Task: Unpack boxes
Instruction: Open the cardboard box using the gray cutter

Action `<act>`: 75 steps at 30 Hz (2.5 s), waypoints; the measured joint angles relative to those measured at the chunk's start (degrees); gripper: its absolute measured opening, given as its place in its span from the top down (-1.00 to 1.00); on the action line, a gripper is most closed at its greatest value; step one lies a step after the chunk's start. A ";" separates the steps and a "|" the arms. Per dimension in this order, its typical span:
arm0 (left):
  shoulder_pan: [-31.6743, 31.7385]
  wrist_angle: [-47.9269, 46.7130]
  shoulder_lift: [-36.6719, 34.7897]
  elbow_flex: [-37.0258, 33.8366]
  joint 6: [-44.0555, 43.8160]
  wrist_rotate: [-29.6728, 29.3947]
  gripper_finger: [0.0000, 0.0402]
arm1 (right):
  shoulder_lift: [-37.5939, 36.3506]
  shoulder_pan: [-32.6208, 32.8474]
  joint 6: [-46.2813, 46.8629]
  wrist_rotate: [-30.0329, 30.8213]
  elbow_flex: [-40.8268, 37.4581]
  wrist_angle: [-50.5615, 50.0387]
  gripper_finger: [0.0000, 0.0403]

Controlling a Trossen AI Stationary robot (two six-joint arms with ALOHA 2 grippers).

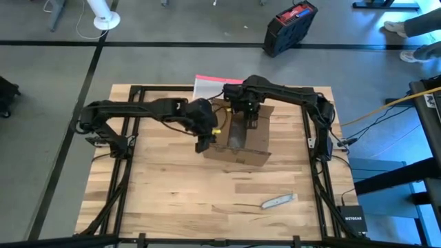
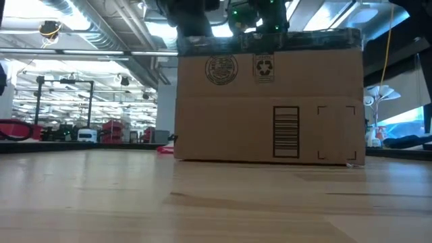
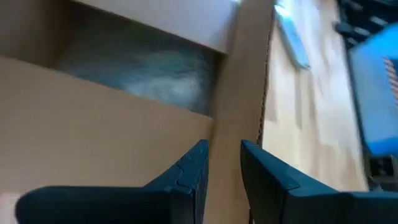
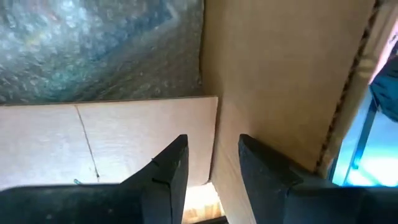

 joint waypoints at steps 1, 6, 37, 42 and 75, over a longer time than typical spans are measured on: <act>-0.83 -0.44 0.37 0.02 0.61 0.34 0.58 | 0.00 -0.41 0.08 0.04 0.00 0.14 0.35; -4.43 -2.65 1.56 0.11 3.17 0.53 0.58 | 0.09 -2.19 0.10 -0.17 -0.02 0.46 0.35; -8.41 -6.43 1.79 -1.55 9.05 -2.06 0.58 | 0.33 -4.55 -0.12 -2.77 8.15 -1.02 0.35; -8.02 -5.21 1.43 -1.38 9.70 -2.64 0.58 | 0.33 -3.50 -1.22 -6.58 14.61 -2.90 0.35; -9.86 -14.59 1.52 -1.99 9.86 -1.35 0.58 | -0.42 2.66 -3.97 -66.14 3.83 2.61 0.35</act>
